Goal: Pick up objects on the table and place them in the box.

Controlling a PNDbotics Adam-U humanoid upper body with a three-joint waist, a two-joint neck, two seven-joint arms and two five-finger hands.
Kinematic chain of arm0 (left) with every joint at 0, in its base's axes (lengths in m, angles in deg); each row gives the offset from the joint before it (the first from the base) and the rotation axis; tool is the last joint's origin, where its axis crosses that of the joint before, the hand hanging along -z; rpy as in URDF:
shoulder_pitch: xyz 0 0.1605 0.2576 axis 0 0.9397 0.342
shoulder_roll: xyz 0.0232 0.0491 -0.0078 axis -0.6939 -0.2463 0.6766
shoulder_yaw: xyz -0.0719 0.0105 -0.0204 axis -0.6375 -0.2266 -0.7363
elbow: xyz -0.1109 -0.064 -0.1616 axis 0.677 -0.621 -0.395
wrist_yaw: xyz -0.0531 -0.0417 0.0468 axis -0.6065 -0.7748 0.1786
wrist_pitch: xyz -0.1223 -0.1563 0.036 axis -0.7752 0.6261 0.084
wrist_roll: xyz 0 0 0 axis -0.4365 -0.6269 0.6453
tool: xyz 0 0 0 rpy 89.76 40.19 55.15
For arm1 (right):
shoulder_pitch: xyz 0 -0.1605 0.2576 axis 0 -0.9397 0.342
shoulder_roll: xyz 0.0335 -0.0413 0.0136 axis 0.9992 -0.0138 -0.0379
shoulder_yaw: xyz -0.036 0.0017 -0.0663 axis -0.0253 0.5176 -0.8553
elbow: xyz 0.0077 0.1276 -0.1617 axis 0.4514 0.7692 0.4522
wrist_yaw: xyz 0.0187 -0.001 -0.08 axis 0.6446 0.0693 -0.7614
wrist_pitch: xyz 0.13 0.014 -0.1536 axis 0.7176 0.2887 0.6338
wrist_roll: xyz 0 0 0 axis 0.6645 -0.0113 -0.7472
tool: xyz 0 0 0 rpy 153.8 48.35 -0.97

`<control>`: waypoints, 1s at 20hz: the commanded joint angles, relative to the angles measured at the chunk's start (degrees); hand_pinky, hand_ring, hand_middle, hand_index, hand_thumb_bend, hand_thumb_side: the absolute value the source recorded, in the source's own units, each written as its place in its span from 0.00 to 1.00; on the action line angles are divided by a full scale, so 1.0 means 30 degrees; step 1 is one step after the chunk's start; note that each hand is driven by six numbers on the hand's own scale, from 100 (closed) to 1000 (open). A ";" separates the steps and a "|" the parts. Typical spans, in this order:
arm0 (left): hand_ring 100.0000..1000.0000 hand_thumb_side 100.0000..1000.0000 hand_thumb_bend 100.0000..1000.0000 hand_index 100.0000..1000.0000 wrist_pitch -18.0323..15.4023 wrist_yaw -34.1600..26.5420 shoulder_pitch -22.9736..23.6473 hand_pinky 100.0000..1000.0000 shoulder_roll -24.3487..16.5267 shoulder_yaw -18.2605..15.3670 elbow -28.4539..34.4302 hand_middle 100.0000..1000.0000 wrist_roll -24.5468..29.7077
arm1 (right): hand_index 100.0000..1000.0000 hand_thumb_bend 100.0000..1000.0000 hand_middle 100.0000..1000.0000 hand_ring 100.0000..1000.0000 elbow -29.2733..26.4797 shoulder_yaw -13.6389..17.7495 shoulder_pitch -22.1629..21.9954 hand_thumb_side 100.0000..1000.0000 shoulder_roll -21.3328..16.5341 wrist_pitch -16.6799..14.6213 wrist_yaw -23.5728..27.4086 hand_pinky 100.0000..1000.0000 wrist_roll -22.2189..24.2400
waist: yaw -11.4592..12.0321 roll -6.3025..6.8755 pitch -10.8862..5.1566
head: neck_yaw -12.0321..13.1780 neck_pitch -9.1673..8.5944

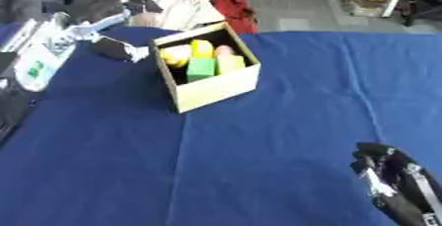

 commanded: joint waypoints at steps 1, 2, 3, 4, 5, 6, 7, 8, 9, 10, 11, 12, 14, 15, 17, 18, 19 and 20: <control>0.80 0.49 0.00 0.89 0.0754 -0.3864 0.1725 0.85 -0.1424 -0.1552 0.3994 0.79 -0.1495 | 0.73 0.00 0.59 0.59 -0.0348 0.0281 0.0103 0.38 -0.0406 -0.0032 -0.0078 0.61 -0.0170 | 0.0178 0.0085 -0.0317 | -0.0111 -0.0183; 0.79 0.51 0.00 0.88 0.0977 -0.4921 0.2686 0.84 -0.1379 -0.2000 0.5108 0.78 -0.2038 | 0.73 0.00 0.59 0.59 -0.0390 0.0325 0.0093 0.38 -0.0400 -0.0040 -0.0084 0.61 -0.0205 | 0.0264 0.0107 -0.0306 | -0.0115 -0.0142; 0.78 0.53 0.00 0.87 0.1186 -0.5808 0.3583 0.83 -0.1229 -0.2399 0.6063 0.77 -0.2542 | 0.73 0.00 0.59 0.59 -0.0433 0.0371 0.0078 0.38 -0.0381 -0.0046 -0.0087 0.61 -0.0248 | 0.0353 0.0119 -0.0303 | -0.0133 -0.0079; 0.77 0.54 0.00 0.87 0.1362 -0.6496 0.4452 0.83 -0.0960 -0.2763 0.6899 0.76 -0.3003 | 0.73 0.00 0.59 0.59 -0.0484 0.0409 0.0072 0.37 -0.0358 -0.0055 -0.0086 0.61 -0.0285 | 0.0465 0.0115 -0.0305 | -0.0172 0.0002; 0.76 0.54 0.00 0.86 0.1538 -0.6988 0.5158 0.82 -0.0683 -0.3031 0.7556 0.75 -0.3369 | 0.73 0.00 0.59 0.59 -0.0527 0.0428 0.0072 0.37 -0.0341 -0.0062 -0.0085 0.61 -0.0303 | 0.0550 0.0109 -0.0311 | -0.0197 0.0081; 0.75 0.55 0.00 0.86 0.1595 -0.7423 0.5864 0.81 -0.0233 -0.3228 0.7959 0.75 -0.3725 | 0.73 0.00 0.59 0.59 -0.0567 0.0447 0.0064 0.37 -0.0319 -0.0071 -0.0084 0.61 -0.0316 | 0.0639 0.0102 -0.0330 | -0.0214 0.0215; 0.75 0.55 0.00 0.85 0.1536 -0.7719 0.6448 0.81 0.0227 -0.3372 0.8157 0.74 -0.4006 | 0.73 0.00 0.59 0.59 -0.0606 0.0470 0.0047 0.36 -0.0294 -0.0082 -0.0083 0.61 -0.0327 | 0.0705 0.0100 -0.0349 | -0.0226 0.0352; 0.74 0.56 0.00 0.84 0.1476 -0.7950 0.6999 0.81 0.0796 -0.3453 0.8254 0.73 -0.4222 | 0.73 0.00 0.59 0.59 -0.0647 0.0515 0.0020 0.36 -0.0249 -0.0093 -0.0082 0.61 -0.0355 | 0.0760 0.0103 -0.0370 | -0.0241 0.0526; 0.74 0.57 0.00 0.83 0.1419 -0.8099 0.7437 0.80 0.1343 -0.3486 0.8301 0.73 -0.4330 | 0.73 0.00 0.59 0.59 -0.0687 0.0562 -0.0011 0.36 -0.0201 -0.0101 -0.0084 0.61 -0.0392 | 0.0800 0.0102 -0.0388 | -0.0258 0.0689; 0.73 0.58 0.00 0.83 0.1473 -0.8366 0.7889 0.80 0.2017 -0.3452 0.8325 0.73 -0.4399 | 0.74 0.00 0.59 0.59 -0.0738 0.0611 -0.0037 0.35 -0.0148 -0.0114 -0.0083 0.61 -0.0439 | 0.0862 0.0088 -0.0412 | -0.0296 0.0879; 0.73 0.59 0.00 0.83 0.1442 -0.8431 0.8238 0.80 0.2556 -0.3437 0.8336 0.72 -0.4398 | 0.74 0.00 0.59 0.59 -0.0787 0.0641 -0.0053 0.34 -0.0117 -0.0124 -0.0086 0.61 -0.0473 | 0.0934 0.0064 -0.0446 | -0.0361 0.1055; 0.73 0.60 0.00 0.83 0.1436 -0.8411 0.8634 0.80 0.3200 -0.3368 0.8342 0.72 -0.4352 | 0.74 0.00 0.59 0.59 -0.0843 0.0668 -0.0063 0.33 -0.0093 -0.0141 -0.0095 0.61 -0.0492 | 0.1011 0.0033 -0.0498 | -0.0455 0.1280; 0.72 0.62 0.00 0.82 0.1525 -0.8363 0.9225 0.80 0.4332 -0.3175 0.8346 0.72 -0.4234 | 0.74 0.00 0.59 0.59 -0.0974 0.0758 -0.0064 0.32 -0.0016 -0.0188 -0.0095 0.61 -0.0543 | 0.1088 -0.0007 -0.0543 | -0.0556 0.1597; 0.72 0.64 0.00 0.82 0.1590 -0.8339 0.9433 0.80 0.4832 -0.3100 0.8346 0.71 -0.4170 | 0.74 0.00 0.59 0.59 -0.1029 0.0825 -0.0076 0.34 0.0042 -0.0196 -0.0079 0.61 -0.0591 | 0.1097 -0.0014 -0.0542 | -0.0590 0.1704; 0.72 0.65 0.00 0.82 0.1749 -0.8319 0.9732 0.80 0.5788 -0.2960 0.8345 0.71 -0.4015 | 0.74 0.00 0.59 0.59 -0.1078 0.0956 -0.0141 0.34 0.0132 -0.0155 0.0037 0.61 -0.0733 | 0.1141 -0.0022 -0.0535 | -0.0641 0.1947; 0.72 0.66 0.00 0.81 0.1818 -0.8292 0.9847 0.80 0.6249 -0.2892 0.8305 0.71 -0.3893 | 0.74 0.00 0.59 0.59 -0.1091 0.1007 -0.0182 0.35 0.0147 -0.0136 0.0071 0.61 -0.0788 | 0.1178 -0.0025 -0.0546 | -0.0649 0.2038; 0.72 0.67 0.00 0.81 0.1870 -0.8247 0.9932 0.80 0.6670 -0.2849 0.8223 0.71 -0.3761 | 0.74 0.00 0.59 0.59 -0.1108 0.1051 -0.0221 0.34 0.0163 -0.0126 0.0092 0.61 -0.0834 | 0.1191 -0.0023 -0.0556 | -0.0663 0.2083; 0.72 0.68 0.00 0.81 0.1899 -0.8204 0.9984 0.80 0.7080 -0.2854 0.8116 0.71 -0.3658 | 0.74 0.00 0.59 0.59 -0.1147 0.1095 -0.0234 0.34 0.0182 -0.0134 0.0112 0.61 -0.0875 | 0.1189 -0.0022 -0.0549 | -0.0687 0.2105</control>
